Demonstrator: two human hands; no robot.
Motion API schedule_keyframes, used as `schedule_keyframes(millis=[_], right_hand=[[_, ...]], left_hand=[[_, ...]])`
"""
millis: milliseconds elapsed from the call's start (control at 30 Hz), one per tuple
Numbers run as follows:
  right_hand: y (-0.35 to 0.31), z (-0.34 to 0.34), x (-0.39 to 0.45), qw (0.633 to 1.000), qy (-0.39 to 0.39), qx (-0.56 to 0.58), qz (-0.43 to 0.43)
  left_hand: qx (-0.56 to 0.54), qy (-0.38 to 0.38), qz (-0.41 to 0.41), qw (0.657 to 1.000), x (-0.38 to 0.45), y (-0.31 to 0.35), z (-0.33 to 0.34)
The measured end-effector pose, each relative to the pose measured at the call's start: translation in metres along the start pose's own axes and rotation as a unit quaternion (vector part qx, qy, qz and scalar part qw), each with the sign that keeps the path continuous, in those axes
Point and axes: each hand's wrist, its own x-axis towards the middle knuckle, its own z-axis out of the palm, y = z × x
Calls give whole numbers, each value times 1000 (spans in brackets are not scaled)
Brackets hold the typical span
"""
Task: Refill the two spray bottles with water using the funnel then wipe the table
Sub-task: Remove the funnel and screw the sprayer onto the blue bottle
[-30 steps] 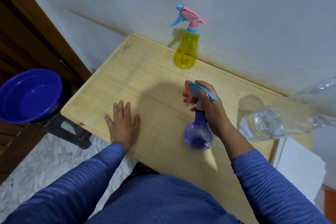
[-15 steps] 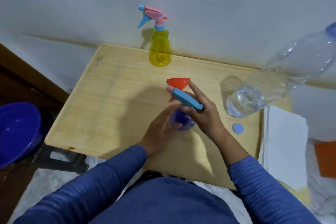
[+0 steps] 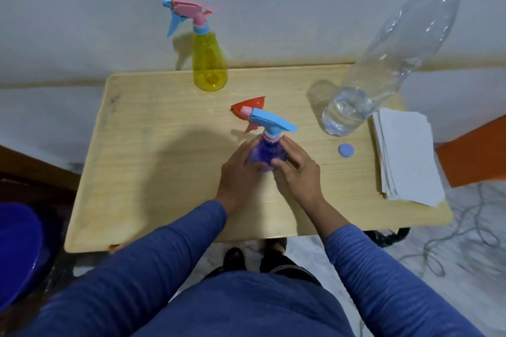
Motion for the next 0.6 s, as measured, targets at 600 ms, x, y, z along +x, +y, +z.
schedule_keyframes(millis=[600], right_hand=[[-55,-4,177,994,-22,104,1]], left_hand=[[-81,93,4,992,157,76,-30]])
